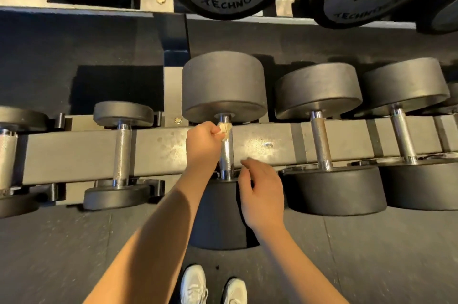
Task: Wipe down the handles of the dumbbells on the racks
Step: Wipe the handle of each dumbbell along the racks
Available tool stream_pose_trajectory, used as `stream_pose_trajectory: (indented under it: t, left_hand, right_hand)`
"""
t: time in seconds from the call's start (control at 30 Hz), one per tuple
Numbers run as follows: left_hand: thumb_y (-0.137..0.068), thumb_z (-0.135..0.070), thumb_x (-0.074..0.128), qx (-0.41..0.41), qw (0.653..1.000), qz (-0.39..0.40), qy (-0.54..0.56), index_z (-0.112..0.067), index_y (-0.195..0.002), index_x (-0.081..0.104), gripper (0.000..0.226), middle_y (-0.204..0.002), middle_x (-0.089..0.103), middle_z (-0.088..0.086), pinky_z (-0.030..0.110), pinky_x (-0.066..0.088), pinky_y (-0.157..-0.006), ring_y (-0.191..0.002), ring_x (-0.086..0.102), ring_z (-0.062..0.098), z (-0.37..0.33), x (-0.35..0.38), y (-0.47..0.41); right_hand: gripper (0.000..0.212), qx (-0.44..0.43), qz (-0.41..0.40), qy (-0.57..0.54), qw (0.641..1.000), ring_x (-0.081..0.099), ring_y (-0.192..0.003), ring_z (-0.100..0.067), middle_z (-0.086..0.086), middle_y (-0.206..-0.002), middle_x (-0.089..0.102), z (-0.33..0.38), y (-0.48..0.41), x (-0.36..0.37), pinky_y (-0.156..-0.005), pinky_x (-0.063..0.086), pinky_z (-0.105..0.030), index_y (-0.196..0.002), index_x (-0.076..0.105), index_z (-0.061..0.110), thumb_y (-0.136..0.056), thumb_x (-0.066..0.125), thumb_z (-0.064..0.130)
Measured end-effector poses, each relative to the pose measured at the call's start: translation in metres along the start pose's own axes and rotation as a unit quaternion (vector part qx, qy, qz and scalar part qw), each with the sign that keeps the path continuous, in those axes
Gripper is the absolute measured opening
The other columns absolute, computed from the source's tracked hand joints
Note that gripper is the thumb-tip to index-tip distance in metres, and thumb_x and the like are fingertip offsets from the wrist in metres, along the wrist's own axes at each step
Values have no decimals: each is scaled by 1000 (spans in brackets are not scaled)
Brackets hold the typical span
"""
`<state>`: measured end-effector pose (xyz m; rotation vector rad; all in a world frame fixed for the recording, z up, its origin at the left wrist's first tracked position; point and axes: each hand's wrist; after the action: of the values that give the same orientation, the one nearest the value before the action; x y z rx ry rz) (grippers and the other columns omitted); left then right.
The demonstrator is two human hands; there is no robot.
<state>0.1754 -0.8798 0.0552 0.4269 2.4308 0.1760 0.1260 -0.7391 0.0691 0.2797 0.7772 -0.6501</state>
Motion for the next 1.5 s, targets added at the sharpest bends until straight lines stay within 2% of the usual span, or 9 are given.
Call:
stream_pose_trajectory:
  t: [0.13,0.33,0.43,0.57,0.7,0.93,1.1,1.23,1.5]
  left_hand:
    - [-84,-6,65,5,997,63,-32,-1,-74,62,12,-66,51,-2,20,42,-60,-66,51,13,6,-7,8]
    - [-86,-7,62,29,998,32,-38,-4,-79,62,8,-73,58,2,25,45,-62,-66,52,11,-2,-8,4]
    - [-87,-7,59,39,999,-19,-22,1,-84,65,10,-81,63,14,40,50,-70,-76,60,26,-8,-5,-1]
    - [-87,-7,62,20,998,23,-50,-3,-75,62,12,-70,56,5,28,45,-62,-68,54,17,0,-6,13]
    - [-83,-9,70,-18,990,103,-89,-16,-65,58,23,-69,58,0,30,53,-69,-71,62,18,9,-10,26]
    - [-86,-10,66,-34,999,32,-19,-15,-75,58,15,-74,54,-3,30,48,-71,-77,56,16,1,-8,16]
    - [-82,-8,72,-90,990,109,-17,-16,-69,60,19,-73,61,2,37,56,-79,-76,64,19,6,-13,16]
    - [-78,-8,76,-91,979,173,-62,-11,-71,64,14,-74,63,3,21,48,-59,-63,58,10,9,-19,26]
    - [-83,-8,70,-93,992,85,-14,-11,-82,63,7,-87,63,5,26,46,-68,-77,58,14,3,-14,17]
  right_hand:
    - [69,43,11,27,999,39,-132,-16,-2,-141,49,3,7,4,-111,30,-35,-134,52,18,-86,15,52]
    - [73,50,9,31,998,20,-142,-13,3,-154,28,-2,28,5,-115,21,-35,-144,36,25,-85,17,63]
    - [73,49,5,33,998,21,-143,-13,3,-154,28,-4,28,7,-116,23,-38,-145,35,26,-85,17,64]
    - [70,49,0,29,998,26,-140,-14,2,-150,35,-4,27,7,-115,27,-41,-142,40,25,-86,19,63]
    - [68,50,-5,31,998,31,-138,-15,1,-146,40,-4,28,6,-113,30,-43,-139,44,24,-87,21,61]
    - [69,52,-3,24,998,32,-136,-13,4,-144,41,-5,27,7,-112,31,-42,-138,44,26,-86,20,63]
    - [70,49,-3,20,999,33,-135,-14,3,-142,43,-5,27,7,-111,31,-42,-138,45,23,-86,20,63]
    - [68,48,-8,14,999,37,-131,-14,3,-138,46,-4,27,6,-109,35,-42,-136,47,22,-87,22,62]
    - [70,47,-14,9,999,37,-132,-13,4,-138,47,-3,27,6,-110,34,-39,-136,47,21,-85,22,62]
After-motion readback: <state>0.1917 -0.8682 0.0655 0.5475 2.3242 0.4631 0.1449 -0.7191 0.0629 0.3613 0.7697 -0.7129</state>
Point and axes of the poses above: each hand's wrist, its own y-axis away from the middle knuckle, its own x-axis out of the palm, z = x × y
